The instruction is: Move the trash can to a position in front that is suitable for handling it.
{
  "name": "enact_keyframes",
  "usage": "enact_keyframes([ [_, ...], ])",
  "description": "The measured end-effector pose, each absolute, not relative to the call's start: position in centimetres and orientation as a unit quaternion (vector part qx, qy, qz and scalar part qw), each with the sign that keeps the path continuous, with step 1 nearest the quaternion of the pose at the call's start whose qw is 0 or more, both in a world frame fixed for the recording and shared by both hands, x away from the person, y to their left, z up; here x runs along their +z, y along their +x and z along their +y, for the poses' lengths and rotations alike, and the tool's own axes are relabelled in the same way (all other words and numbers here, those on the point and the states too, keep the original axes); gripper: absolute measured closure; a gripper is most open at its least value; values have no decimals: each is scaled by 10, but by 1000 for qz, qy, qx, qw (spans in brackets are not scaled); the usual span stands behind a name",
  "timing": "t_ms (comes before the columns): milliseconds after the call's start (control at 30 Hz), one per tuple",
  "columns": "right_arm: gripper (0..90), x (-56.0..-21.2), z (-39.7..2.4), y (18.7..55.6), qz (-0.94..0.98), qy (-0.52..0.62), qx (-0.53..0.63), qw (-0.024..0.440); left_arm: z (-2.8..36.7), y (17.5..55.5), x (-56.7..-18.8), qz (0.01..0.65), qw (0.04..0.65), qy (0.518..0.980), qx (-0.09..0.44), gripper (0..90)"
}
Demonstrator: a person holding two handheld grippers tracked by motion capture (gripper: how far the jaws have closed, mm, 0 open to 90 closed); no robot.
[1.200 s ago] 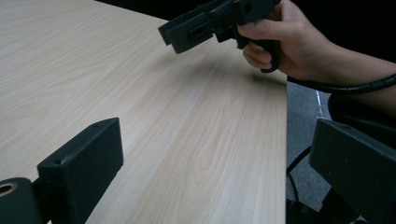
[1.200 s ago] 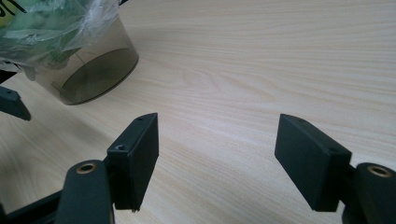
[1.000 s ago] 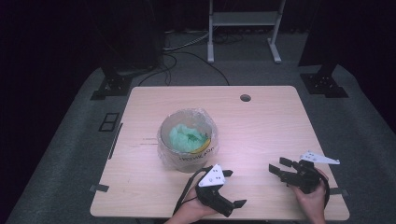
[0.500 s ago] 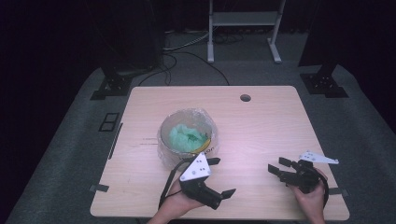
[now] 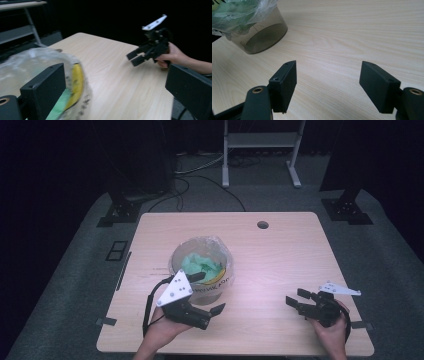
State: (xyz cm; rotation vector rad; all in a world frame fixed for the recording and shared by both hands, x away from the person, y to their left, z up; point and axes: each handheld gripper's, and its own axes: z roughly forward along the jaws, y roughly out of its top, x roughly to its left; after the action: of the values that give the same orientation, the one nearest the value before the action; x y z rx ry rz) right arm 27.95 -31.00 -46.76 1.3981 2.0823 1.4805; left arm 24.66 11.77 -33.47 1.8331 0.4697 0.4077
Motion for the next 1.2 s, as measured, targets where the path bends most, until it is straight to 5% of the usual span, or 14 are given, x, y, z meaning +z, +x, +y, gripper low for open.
enact_keyframes([
  [433,294,-467,-311,279,709,477,507,115,158,260,-335,252,540,772,220,19],
  [1200,294,-465,-316,278,700,481,515,115,181,294,-366,309,486,788,217,19],
])
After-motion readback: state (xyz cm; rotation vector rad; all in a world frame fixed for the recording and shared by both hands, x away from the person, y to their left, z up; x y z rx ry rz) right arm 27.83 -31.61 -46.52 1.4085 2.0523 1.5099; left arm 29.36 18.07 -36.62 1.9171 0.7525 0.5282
